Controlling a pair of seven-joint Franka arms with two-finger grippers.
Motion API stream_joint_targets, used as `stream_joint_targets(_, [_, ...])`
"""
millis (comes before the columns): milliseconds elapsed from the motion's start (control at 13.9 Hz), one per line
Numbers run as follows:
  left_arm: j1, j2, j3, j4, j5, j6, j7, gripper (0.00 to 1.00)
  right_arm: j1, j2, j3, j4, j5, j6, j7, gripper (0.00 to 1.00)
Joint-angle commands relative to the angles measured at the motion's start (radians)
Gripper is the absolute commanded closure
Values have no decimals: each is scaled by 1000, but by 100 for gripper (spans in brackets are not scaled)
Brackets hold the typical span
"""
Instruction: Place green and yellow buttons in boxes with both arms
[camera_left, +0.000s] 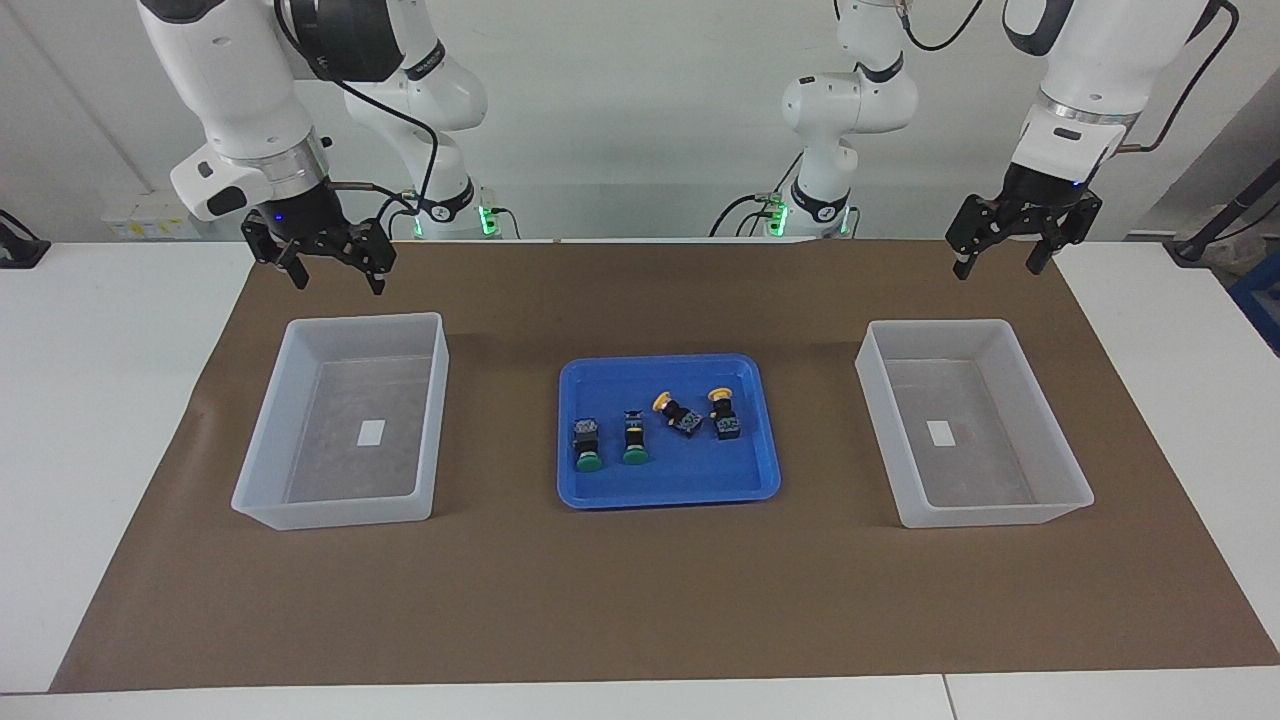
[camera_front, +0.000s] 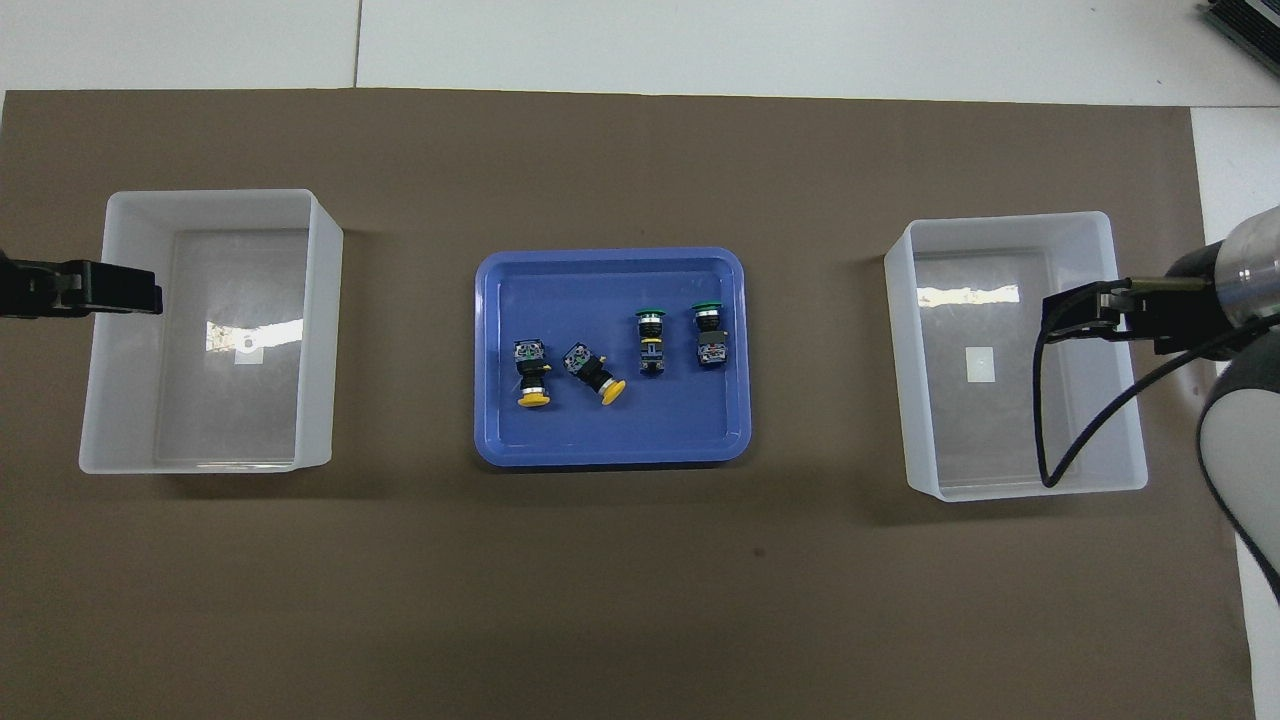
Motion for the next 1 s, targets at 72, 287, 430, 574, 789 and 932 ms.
stream_joint_targets(72, [-7,7,2,17,20,2,10,0,-20,-9,5,-9,24,12,7,0])
stream_joint_targets(287, [-10,-4,-3,-4,18,1,2,0,-14,-9,5,-11,24,12,13,0])
stream_joint_targets(430, [-16,-34,-4,-67,15,11,5,0,-11,-9,6,-9,24,14,14,0])
stream_joint_targets(574, [-17,-70,-4,-159,10,112,2,0,-8,-9,6,-9,24,14,17,0])
stream_joint_targets(789, [-60,-91,-7,-257,-2,206,-15,0,-8,-9,6,-11,24,14,19,0])
stream_joint_targets(932, [-118,-53,-7,-283,-25,267,-181,0,-7,-9,8,-11,24,14,19,0])
